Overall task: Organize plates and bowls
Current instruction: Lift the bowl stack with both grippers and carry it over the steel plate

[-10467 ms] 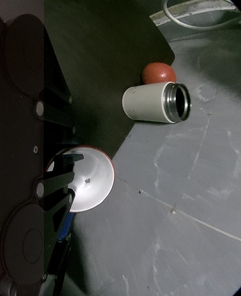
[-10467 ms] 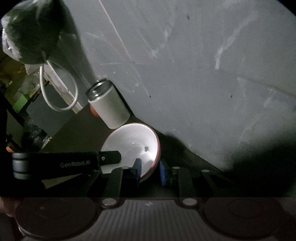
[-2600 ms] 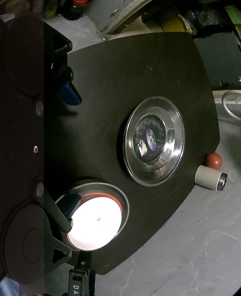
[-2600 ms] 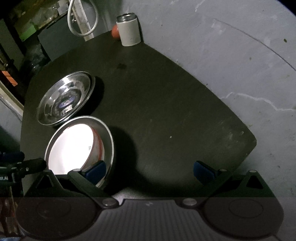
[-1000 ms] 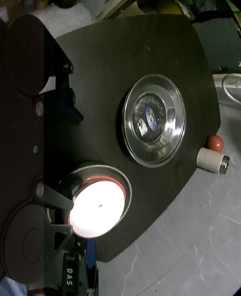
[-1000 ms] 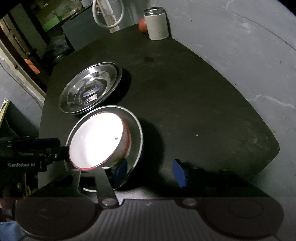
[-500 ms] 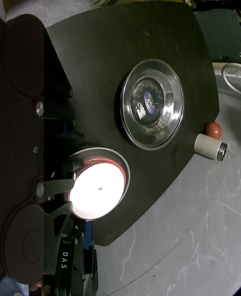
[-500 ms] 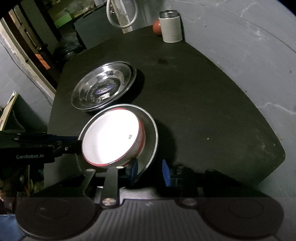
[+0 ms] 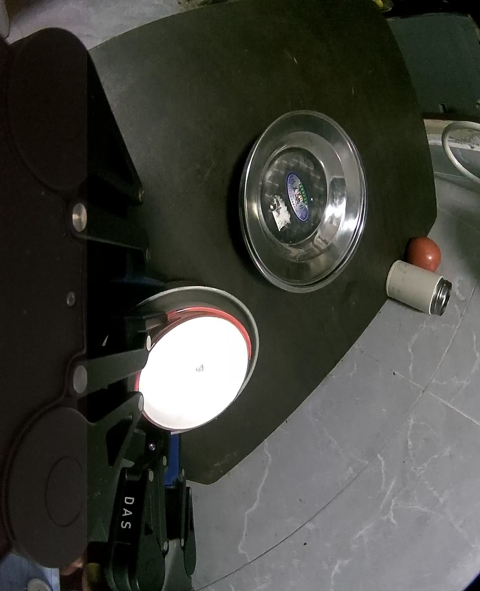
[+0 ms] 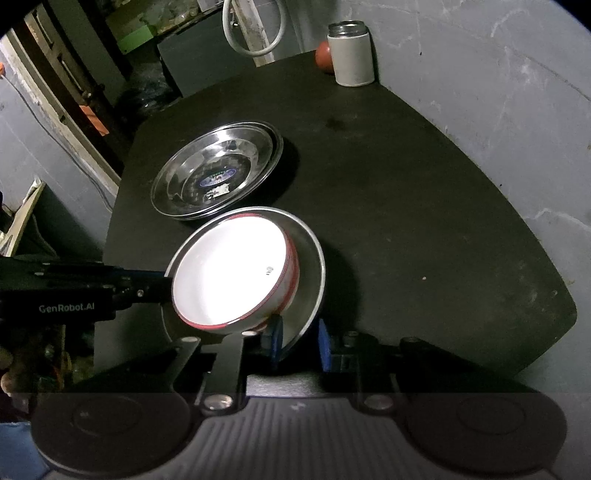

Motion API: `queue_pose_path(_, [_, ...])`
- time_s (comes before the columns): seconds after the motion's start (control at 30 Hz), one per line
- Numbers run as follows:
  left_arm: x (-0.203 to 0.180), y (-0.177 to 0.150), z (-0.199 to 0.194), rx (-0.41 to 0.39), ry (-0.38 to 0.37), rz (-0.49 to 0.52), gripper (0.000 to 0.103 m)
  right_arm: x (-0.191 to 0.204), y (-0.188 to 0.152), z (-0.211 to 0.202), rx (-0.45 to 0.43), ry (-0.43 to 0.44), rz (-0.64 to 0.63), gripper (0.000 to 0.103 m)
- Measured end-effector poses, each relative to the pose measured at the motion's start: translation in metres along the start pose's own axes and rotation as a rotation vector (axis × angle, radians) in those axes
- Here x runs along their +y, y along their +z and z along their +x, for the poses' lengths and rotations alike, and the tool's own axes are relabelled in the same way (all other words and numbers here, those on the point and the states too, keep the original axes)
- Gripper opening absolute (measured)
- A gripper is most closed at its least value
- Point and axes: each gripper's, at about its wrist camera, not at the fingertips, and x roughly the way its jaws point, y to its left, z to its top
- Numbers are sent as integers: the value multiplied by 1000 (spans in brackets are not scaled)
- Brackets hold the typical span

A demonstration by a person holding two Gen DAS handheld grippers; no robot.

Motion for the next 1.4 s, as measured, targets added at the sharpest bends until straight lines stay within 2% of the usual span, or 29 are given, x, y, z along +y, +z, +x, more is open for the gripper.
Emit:
queue_pose_path(0.73, [1, 1, 3, 15, -11, -2, 17, 0, 0, 8, 19, 3, 5, 28])
queue_pose_path(1.13, [-3, 1, 3, 15, 8, 14, 17, 1, 0, 8, 13, -4, -2, 26])
queue_pose_path(1.4, [-6, 6, 0, -11, -4, 21, 17, -2, 1, 2, -9, -6, 12, 26])
